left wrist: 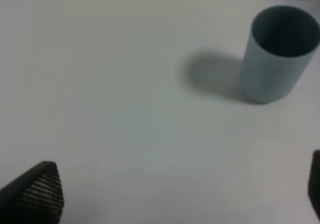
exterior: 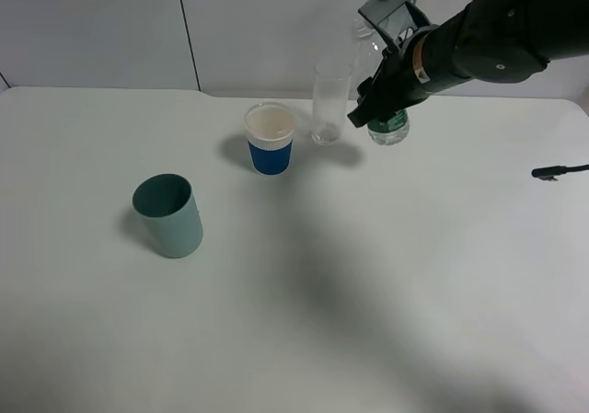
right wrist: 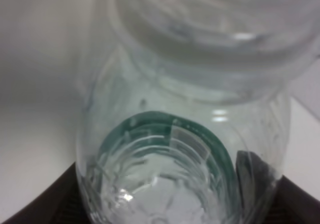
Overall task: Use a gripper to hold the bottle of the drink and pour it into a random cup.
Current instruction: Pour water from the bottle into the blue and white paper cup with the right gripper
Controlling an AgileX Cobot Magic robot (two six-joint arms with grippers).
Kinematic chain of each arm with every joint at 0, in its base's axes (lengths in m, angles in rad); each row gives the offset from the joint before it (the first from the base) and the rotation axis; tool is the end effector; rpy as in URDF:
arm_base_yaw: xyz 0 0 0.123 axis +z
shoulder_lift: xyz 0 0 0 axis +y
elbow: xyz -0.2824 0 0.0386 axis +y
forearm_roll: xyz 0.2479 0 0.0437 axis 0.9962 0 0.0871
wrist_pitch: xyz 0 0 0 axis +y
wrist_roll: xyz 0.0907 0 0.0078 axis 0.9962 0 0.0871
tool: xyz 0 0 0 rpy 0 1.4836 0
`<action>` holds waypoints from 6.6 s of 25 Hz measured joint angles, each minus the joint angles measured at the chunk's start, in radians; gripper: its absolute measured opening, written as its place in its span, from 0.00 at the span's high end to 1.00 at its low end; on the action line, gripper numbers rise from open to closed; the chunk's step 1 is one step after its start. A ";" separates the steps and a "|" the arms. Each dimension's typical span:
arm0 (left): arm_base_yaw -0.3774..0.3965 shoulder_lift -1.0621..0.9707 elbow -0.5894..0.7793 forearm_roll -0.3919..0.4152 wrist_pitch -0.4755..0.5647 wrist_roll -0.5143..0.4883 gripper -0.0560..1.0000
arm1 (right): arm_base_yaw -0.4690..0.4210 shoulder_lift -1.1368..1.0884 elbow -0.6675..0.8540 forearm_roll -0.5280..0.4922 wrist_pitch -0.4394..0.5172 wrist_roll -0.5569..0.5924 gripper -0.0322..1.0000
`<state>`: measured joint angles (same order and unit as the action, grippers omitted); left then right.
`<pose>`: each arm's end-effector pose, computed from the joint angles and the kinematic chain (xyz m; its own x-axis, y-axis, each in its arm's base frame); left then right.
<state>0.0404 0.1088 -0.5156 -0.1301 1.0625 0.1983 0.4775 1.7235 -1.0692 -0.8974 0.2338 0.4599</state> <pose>0.0106 -0.0099 0.2817 -0.5226 0.1124 -0.8451 0.1269 0.9905 0.0533 0.3380 0.1562 0.2213 -0.3945 -0.6597 -0.6397 -0.5406 0.7295 -0.4189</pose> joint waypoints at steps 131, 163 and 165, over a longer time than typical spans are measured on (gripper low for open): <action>0.000 0.000 0.000 0.000 0.000 0.000 0.01 | 0.253 0.277 -0.295 -0.223 0.595 -0.518 0.42; 0.000 0.000 0.000 0.000 0.000 0.000 0.01 | 0.302 0.332 -0.390 -0.223 0.646 -0.616 0.42; 0.000 0.000 0.000 0.000 0.000 0.000 0.01 | 0.302 0.332 -0.390 -0.223 0.646 -0.621 0.42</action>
<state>0.0404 0.1088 -0.5156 -0.1301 1.0625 0.1983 0.7798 2.0554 -1.4590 -1.1207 0.8797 -0.1616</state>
